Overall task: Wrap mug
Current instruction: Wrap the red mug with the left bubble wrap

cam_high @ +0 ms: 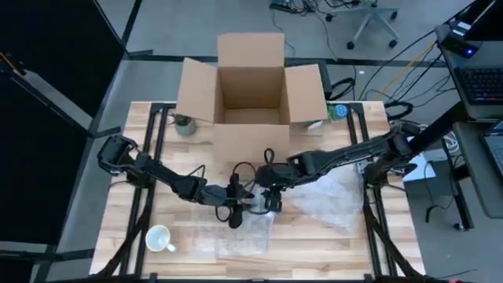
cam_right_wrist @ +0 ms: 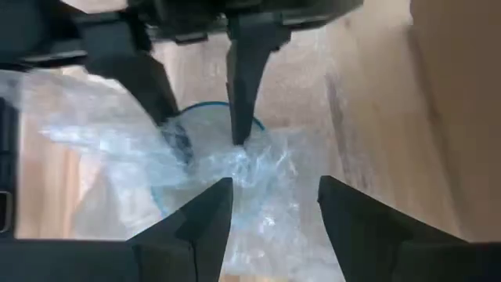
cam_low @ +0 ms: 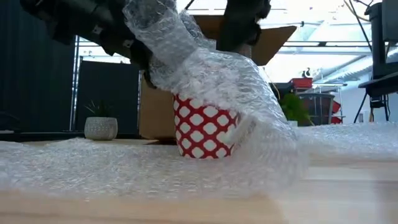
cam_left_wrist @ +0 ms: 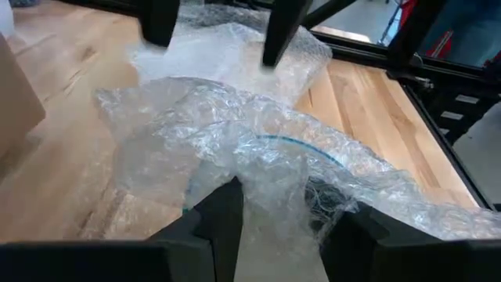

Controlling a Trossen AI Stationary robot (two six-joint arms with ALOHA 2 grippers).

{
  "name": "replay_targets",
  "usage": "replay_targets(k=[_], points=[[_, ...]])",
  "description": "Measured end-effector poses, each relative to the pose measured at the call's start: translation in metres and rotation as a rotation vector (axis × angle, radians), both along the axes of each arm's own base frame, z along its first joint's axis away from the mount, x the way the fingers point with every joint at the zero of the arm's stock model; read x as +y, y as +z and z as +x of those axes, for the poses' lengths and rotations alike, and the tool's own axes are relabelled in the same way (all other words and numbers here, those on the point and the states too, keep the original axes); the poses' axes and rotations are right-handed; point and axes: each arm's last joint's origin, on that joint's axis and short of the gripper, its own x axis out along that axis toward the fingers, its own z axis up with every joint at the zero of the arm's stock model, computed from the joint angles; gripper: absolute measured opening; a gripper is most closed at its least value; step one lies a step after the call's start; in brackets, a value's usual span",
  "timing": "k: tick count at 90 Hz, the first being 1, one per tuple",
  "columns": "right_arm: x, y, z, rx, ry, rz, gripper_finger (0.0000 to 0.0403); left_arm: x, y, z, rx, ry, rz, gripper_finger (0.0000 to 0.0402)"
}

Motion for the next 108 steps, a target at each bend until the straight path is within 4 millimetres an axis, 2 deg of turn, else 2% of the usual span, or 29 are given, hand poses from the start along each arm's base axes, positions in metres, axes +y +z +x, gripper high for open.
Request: replay_targets(k=[7,13,21,45,63,88,108], points=[[-0.003,-0.005,-0.011,0.108,-0.044,-0.084,0.0176,0.0,0.0,0.0,-0.003,0.0,-0.001,0.013],[-0.004,-0.006,-0.015,0.128,-0.092,-0.161,0.0176,0.0,0.0,0.0,-0.007,0.0,-0.002,0.013],[-0.002,-0.013,-0.01,0.1,-0.088,-0.169,0.0176,0.0,0.001,0.0,-0.009,0.0,-0.003,0.013],[0.012,-0.054,0.001,0.059,-0.058,-0.16,0.0176,0.0,0.001,0.0,-0.009,0.0,-0.003,0.013],[0.029,-0.042,0.01,-0.11,0.001,-0.119,0.0176,0.0,0.0,0.0,-0.006,-0.001,-0.001,0.013],[0.035,-0.042,0.01,-0.123,0.005,-0.09,0.0176,0.0,0.0,0.0,-0.005,0.0,-0.002,0.013],[0.037,-0.068,0.021,-0.066,-0.03,-0.088,0.0176,0.0,0.001,0.0,-0.008,0.0,-0.002,0.013]])
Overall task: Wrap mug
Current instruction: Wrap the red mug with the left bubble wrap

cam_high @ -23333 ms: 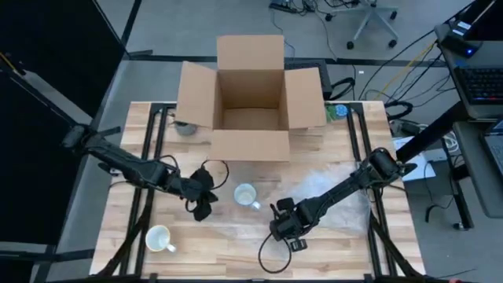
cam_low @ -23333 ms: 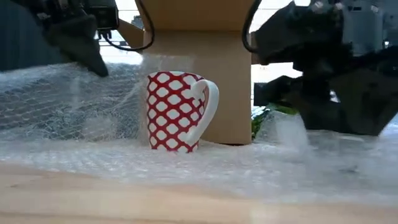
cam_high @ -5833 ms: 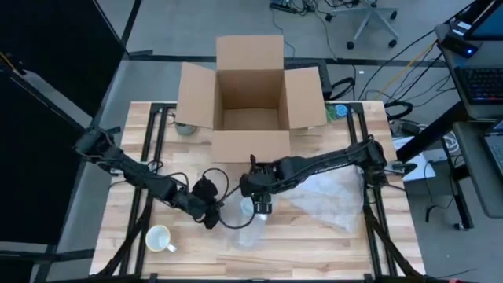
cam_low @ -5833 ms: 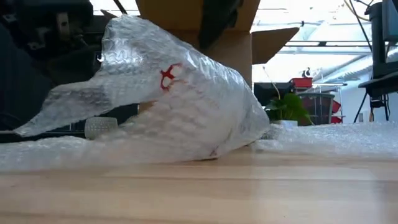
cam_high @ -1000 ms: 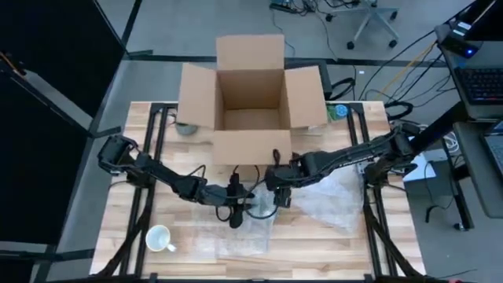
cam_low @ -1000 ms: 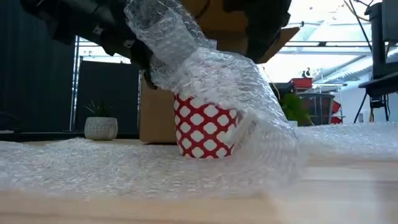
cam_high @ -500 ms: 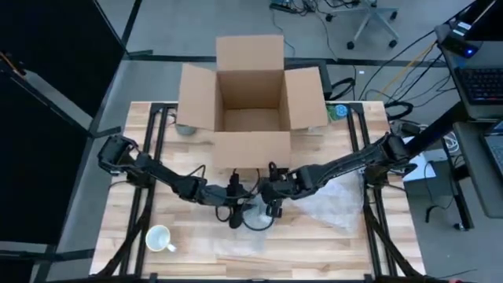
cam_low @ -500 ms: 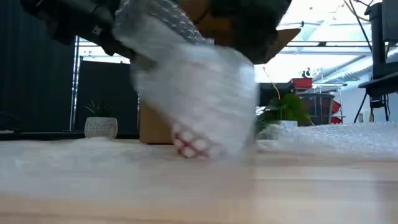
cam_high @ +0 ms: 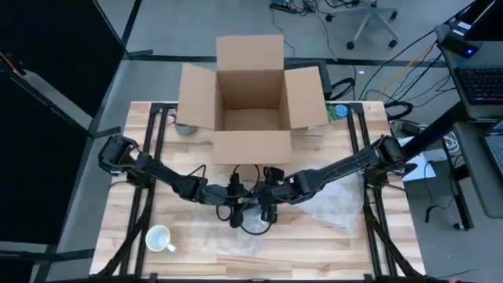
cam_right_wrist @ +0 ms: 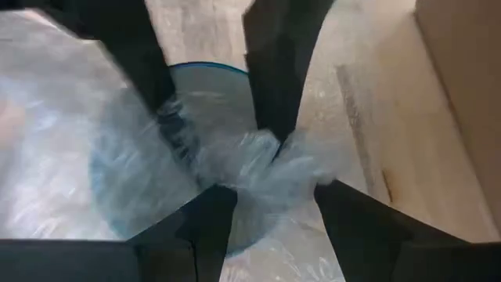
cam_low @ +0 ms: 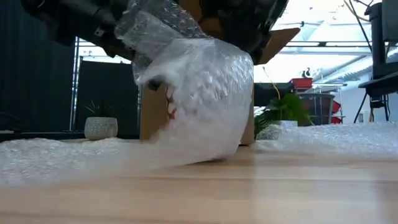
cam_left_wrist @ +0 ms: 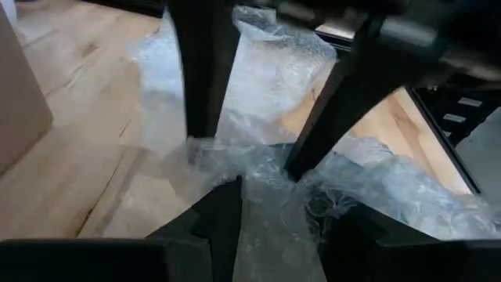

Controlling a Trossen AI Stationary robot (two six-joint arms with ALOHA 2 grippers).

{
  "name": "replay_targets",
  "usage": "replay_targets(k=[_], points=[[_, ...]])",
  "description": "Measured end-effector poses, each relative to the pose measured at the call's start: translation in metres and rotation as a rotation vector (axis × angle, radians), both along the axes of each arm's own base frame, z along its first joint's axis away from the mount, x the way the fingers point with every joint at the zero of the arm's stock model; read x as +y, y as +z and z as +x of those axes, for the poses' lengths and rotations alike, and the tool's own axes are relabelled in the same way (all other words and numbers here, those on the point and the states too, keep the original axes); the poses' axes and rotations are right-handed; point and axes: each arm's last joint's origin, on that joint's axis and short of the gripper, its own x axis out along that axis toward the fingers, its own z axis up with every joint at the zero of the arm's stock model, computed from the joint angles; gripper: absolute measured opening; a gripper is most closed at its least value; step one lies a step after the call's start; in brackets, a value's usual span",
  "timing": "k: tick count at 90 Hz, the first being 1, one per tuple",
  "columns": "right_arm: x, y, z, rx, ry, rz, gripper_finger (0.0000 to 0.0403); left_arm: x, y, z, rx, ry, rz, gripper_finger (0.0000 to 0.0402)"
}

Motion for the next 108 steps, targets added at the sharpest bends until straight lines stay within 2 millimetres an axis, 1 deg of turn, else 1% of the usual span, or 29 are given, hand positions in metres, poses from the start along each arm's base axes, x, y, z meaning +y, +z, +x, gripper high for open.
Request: replay_targets(k=[10,28,47,54,61,67,83,97,105,108], points=[[-0.001,-0.009,0.004,0.018,-0.024,0.008,0.0176,-0.001,0.001,0.0,-0.004,-0.006,-0.003,0.013],[-0.002,-0.015,0.005,0.032,-0.051,0.022,0.0176,-0.001,0.002,0.001,-0.005,-0.007,-0.004,0.013],[-0.001,-0.017,0.005,0.038,-0.044,0.026,0.0176,-0.01,0.02,-0.003,-0.035,-0.066,-0.037,0.013],[-0.001,-0.017,0.005,0.039,-0.043,0.026,0.0176,-0.01,0.025,-0.006,-0.024,-0.038,-0.03,0.013],[-0.001,-0.017,0.006,0.034,-0.038,0.023,0.0176,-0.006,0.021,-0.009,0.038,0.035,-0.014,0.013],[-0.001,-0.017,0.007,0.016,-0.032,0.024,0.0176,-0.003,0.018,-0.008,0.052,0.058,-0.026,0.013],[0.001,-0.013,0.011,-0.037,-0.03,0.067,0.0176,0.0,0.005,-0.003,0.096,0.079,-0.04,0.013],[0.001,-0.007,0.013,-0.029,-0.063,0.114,0.0176,0.0,0.004,-0.003,0.098,0.082,-0.029,0.013],[-0.003,-0.014,0.017,-0.005,-0.109,0.143,0.0176,0.0,0.005,-0.002,0.087,0.081,-0.032,0.013],[-0.004,-0.02,0.019,0.016,-0.125,0.154,0.0176,0.0,0.004,-0.002,0.087,0.08,-0.032,0.013]])
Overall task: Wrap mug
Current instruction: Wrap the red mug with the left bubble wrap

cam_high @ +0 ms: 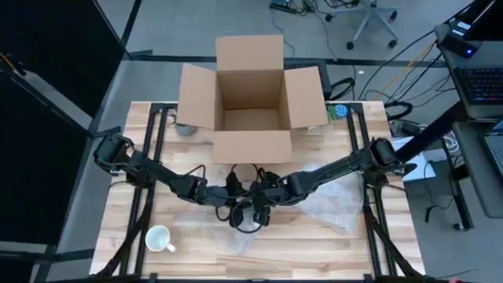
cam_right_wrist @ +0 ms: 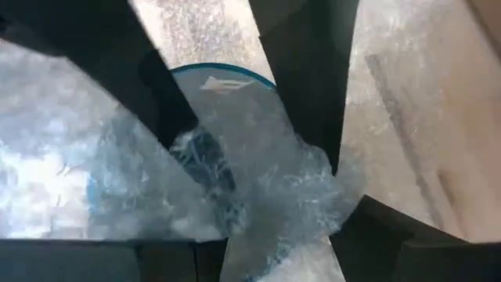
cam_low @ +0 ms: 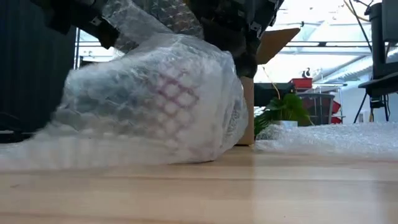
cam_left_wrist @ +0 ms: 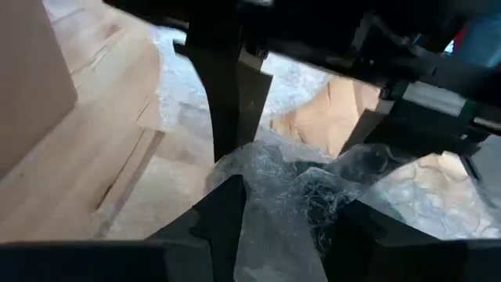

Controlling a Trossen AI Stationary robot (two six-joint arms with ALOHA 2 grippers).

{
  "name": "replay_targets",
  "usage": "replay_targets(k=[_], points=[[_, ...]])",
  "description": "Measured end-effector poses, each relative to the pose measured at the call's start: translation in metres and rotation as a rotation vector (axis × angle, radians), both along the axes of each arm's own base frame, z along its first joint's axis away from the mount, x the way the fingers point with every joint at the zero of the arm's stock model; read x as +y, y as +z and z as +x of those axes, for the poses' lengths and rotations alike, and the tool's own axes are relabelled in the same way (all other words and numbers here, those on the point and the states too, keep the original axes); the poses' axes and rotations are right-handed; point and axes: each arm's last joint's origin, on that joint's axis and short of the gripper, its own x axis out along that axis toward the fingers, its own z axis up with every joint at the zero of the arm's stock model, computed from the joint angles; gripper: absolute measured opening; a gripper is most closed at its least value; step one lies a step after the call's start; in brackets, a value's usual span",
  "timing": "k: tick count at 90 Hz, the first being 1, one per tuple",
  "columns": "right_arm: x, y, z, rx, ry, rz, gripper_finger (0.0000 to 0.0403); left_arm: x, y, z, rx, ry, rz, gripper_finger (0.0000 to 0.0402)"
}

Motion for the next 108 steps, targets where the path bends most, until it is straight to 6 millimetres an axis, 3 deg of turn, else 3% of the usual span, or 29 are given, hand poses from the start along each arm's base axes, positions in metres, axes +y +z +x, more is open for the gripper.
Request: replay_targets(k=[15,23,79,92,108], points=[[-0.006,-0.022,0.008,0.066,-0.024,0.113,0.0176,0.0,-0.001,0.0,0.007,-0.011,0.015,0.013],[-0.006,-0.023,0.009,0.064,-0.017,0.13,0.0176,0.0,-0.002,-0.001,0.018,-0.015,0.019,0.013],[-0.013,0.063,-0.025,-0.093,0.035,0.147,0.0176,0.0,-0.004,-0.002,0.038,-0.025,0.022,0.013],[-0.005,0.066,-0.024,-0.135,0.085,0.133,0.0176,0.0,-0.004,-0.002,0.037,-0.024,0.021,0.013],[0.02,0.057,-0.021,-0.184,0.148,-0.006,0.0176,0.0,-0.004,-0.002,0.036,-0.024,0.022,0.013]])
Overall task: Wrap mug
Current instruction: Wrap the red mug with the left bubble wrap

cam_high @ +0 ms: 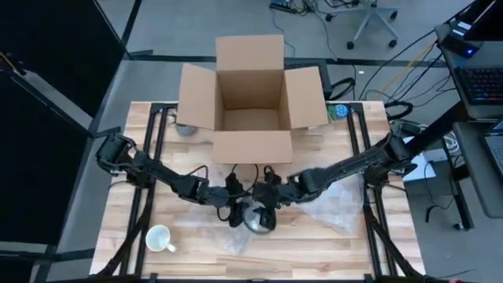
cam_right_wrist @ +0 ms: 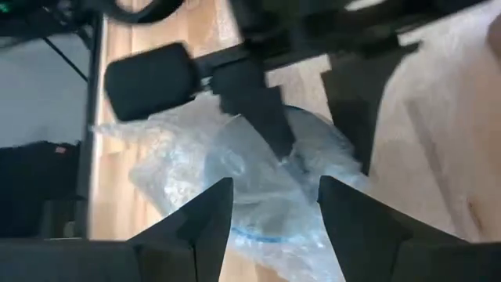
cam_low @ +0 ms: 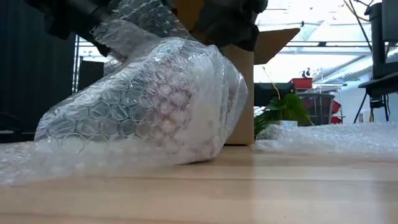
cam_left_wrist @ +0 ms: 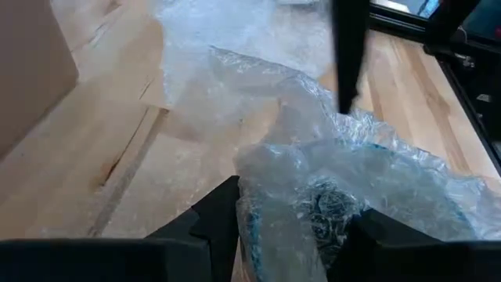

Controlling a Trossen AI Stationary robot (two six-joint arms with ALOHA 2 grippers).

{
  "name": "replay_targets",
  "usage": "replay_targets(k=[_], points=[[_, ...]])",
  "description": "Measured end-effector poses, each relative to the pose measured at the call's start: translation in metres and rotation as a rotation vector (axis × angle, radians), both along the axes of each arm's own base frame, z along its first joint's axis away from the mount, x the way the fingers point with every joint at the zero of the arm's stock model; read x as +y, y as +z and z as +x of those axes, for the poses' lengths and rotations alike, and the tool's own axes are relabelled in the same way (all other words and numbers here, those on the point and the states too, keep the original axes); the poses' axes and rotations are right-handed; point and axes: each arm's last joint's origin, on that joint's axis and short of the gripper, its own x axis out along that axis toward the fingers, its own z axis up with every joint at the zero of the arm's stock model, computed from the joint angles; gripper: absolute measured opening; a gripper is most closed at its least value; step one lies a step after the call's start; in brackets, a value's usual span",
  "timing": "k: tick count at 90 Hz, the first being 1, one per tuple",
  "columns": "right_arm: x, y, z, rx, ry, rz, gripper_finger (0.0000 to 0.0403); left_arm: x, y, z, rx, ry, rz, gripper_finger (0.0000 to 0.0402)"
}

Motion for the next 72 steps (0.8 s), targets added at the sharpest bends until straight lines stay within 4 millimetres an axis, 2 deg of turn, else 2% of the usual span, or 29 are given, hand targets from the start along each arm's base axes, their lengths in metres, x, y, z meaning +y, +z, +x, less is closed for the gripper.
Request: replay_targets(k=[20,30,50,72], points=[[0.008,-0.026,0.011,0.012,-0.004,-0.104,0.015,0.0,0.0,0.0,-0.002,0.0,0.002,0.013],[0.005,-0.025,0.011,0.011,0.037,-0.148,0.0124,0.0,0.0,0.0,-0.001,0.0,0.002,0.013],[-0.01,-0.004,0.01,-0.051,0.044,-0.165,0.0056,0.0,0.0,0.0,-0.004,0.002,-0.001,0.013],[-0.005,-0.029,0.018,0.022,0.049,-0.131,0.0003,-0.001,0.0,0.0,0.0,-0.006,-0.001,0.013]])
